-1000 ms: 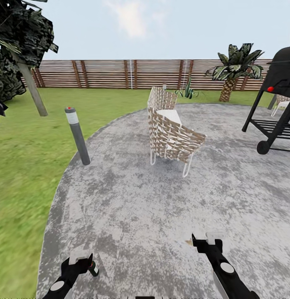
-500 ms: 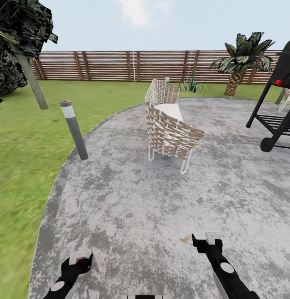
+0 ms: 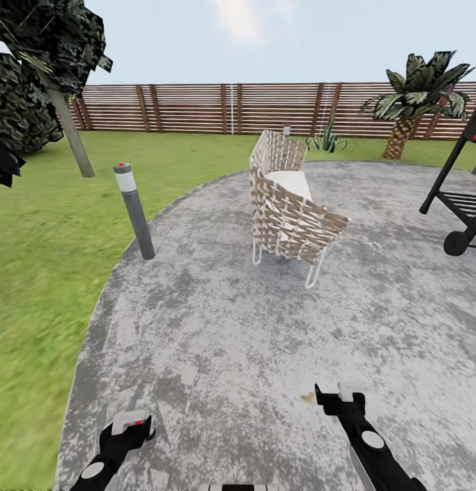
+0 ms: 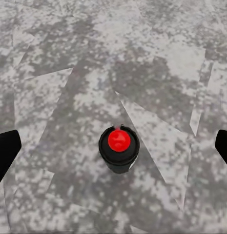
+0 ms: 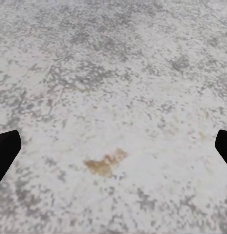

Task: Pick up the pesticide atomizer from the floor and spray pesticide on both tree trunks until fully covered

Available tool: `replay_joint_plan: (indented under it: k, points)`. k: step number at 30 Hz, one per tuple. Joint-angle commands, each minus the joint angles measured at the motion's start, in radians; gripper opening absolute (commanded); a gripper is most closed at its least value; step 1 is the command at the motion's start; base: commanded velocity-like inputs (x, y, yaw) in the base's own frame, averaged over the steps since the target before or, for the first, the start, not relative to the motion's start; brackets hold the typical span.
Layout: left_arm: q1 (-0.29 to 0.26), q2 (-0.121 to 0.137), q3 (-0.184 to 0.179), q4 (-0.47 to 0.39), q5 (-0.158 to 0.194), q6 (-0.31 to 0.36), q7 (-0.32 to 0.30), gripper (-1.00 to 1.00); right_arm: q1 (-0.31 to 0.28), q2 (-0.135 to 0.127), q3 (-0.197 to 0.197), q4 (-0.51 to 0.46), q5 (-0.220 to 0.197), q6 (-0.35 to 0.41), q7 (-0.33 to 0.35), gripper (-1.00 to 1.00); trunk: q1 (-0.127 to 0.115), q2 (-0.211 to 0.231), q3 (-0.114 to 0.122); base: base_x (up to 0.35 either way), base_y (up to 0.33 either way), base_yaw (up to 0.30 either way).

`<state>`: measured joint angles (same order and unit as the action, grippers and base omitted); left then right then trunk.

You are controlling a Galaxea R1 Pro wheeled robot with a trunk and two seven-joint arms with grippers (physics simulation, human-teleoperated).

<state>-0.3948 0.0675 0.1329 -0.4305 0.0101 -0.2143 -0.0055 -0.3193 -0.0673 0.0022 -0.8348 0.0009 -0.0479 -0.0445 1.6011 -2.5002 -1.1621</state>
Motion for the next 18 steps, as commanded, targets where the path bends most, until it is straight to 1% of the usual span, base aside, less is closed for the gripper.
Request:
replay_joint_plan:
  k: [1,7,18]
  points:
    - [-0.001,0.000,0.002,0.001,0.002,-0.003,-0.001,1.00,0.000,0.000,0.001,0.000,0.000,-0.003,-0.003,1.00,0.000,0.000,-0.005,0.000,0.000,0.043]
    - [-0.001,0.000,0.003,0.001,0.004,-0.002,-0.001,1.00,0.000,0.000,0.001,0.000,0.001,-0.003,-0.003,1.00,0.003,-0.002,-0.030,0.000,0.000,0.023]
    - [-0.001,-0.003,0.003,0.000,0.002,-0.010,0.009,1.00,0.000,0.000,0.001,0.000,0.000,-0.004,-0.003,1.00,0.008,-0.004,-0.089,0.000,0.000,0.028]
